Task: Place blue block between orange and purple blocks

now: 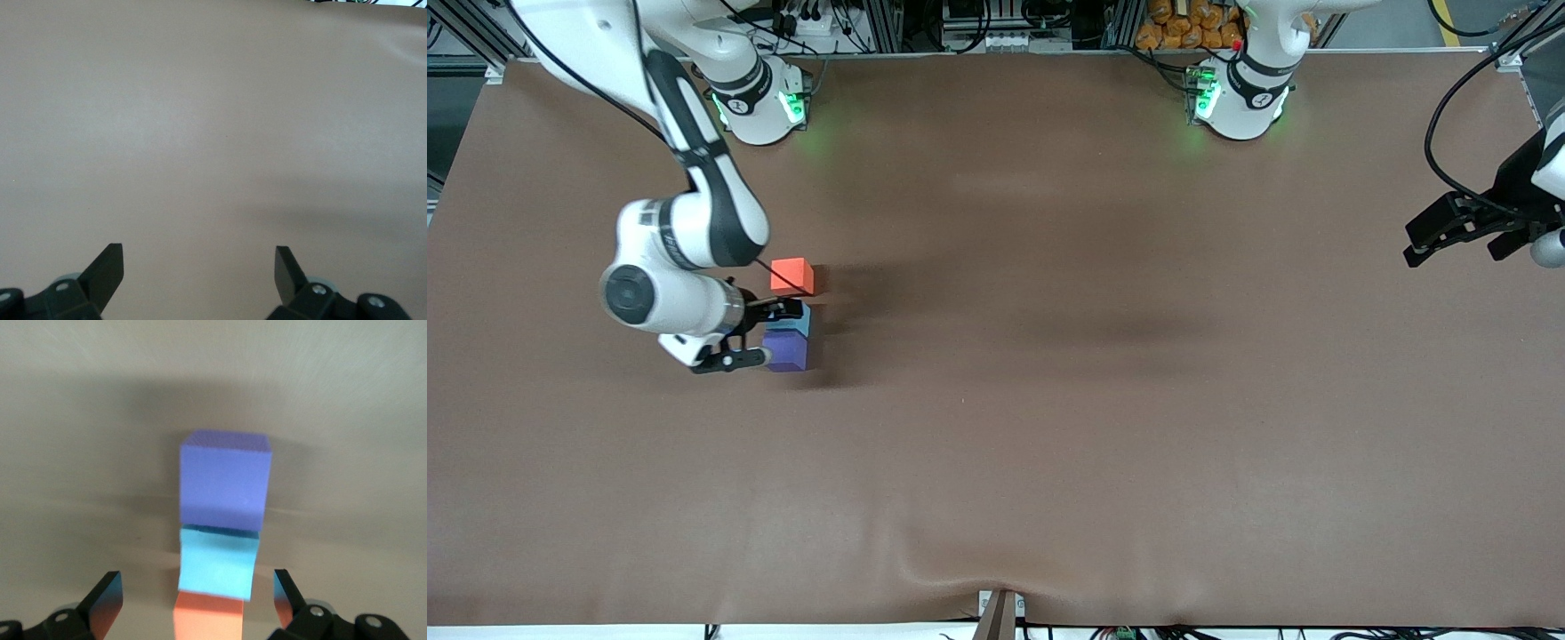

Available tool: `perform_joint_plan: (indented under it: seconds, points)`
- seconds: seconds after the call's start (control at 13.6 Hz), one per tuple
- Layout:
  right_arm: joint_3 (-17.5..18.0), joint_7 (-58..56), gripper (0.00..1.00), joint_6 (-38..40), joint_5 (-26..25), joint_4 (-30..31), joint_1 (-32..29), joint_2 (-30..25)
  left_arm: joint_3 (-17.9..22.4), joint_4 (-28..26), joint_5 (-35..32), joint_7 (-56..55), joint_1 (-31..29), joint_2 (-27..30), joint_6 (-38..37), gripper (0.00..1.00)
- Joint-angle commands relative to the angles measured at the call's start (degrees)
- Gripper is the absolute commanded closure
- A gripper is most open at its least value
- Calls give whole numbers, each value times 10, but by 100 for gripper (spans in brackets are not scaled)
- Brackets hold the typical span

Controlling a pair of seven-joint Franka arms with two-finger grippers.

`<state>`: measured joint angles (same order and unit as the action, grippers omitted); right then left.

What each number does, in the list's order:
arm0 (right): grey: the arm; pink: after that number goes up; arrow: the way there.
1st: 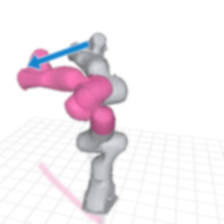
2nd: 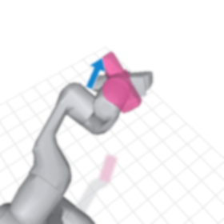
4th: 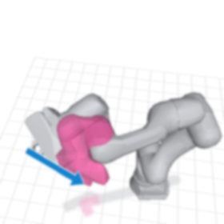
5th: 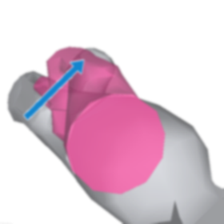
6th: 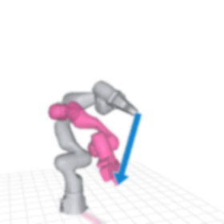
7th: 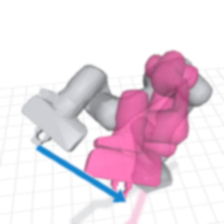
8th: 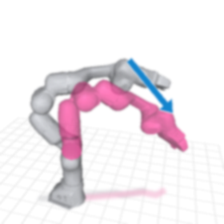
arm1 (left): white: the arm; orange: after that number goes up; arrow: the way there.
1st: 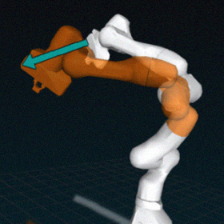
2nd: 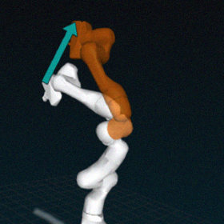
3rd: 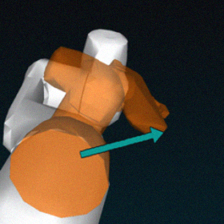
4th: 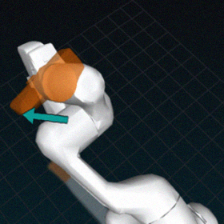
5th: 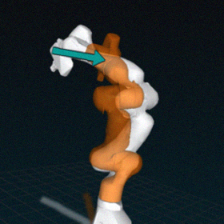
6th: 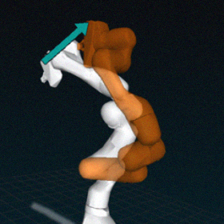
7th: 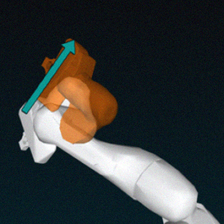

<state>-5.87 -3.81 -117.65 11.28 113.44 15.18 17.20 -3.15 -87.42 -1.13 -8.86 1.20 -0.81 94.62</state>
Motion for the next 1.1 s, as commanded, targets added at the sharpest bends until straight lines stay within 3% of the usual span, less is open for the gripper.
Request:
perform_joint_plan:
  seconds: [0.0, 0.29, 0.51, 0.66, 1.03]
  points:
    - [-2, -1, 0, 55, 4, -43, -36, -51, -3, 2, 5, 12, -5, 0, 4, 0]
    - [-38, -6, 0, 101, -36, -53, -62, -144, -6, 2, 7, 19, -4, 2, -3, 0]
    - [-27, -1, 0, 176, -79, -73, -85, -203, -3, 2, 13, 69, -6, 6, -51, 0]
    - [6, 2, 0, 280, -83, -158, -137, -204, -4, 2, 13, 70, -6, 8, -73, 0]
    - [5, -1, 0, 367, -105, -267, -148, -202, -4, 5, 12, 72, -5, 17, -82, 0]
